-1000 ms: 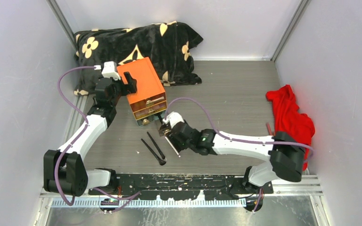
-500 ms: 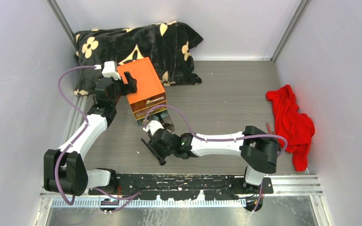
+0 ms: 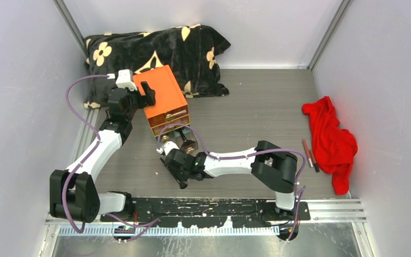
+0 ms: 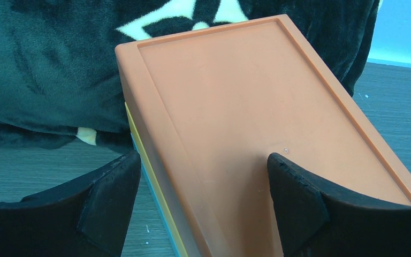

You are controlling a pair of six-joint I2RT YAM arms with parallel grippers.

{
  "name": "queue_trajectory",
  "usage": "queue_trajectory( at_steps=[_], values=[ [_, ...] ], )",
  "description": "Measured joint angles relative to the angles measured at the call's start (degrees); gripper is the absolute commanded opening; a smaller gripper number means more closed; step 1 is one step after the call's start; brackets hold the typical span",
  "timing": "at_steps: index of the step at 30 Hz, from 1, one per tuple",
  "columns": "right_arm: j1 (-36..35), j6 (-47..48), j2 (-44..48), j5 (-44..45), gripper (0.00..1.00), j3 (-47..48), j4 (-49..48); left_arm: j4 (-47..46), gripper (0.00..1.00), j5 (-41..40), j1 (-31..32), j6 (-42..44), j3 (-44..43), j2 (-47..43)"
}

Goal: Organize the makeup
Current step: Pick up the makeup brush from the center of the board.

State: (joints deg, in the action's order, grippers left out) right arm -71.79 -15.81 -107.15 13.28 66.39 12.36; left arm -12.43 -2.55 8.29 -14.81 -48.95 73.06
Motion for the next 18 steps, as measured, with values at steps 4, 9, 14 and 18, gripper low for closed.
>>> queue_trajectory(
  at_steps=[4,9,14,18],
  values=[
    [0.0,-0.44,-0.13,-0.13,0.43,0.0,0.0,0.0,0.86,0.0,0.0,0.0,0.0,0.0],
    [0.0,-0.85,-0.28,-0.02,0.42,-0.17,0.07,-0.02,0.86,0.0,0.0,0.0,0.02,0.0],
    [0.0,-1.53,-0.26,0.2,0.32,-1.44,-0.7,-0.07,0.86,0.0,0.0,0.0,0.04,0.0],
    [-0.04,-2.1,-0.24,0.57,0.19,-1.68,-1.11,-0.13,0.86,0.0,0.0,0.0,0.09,0.0]
  ],
)
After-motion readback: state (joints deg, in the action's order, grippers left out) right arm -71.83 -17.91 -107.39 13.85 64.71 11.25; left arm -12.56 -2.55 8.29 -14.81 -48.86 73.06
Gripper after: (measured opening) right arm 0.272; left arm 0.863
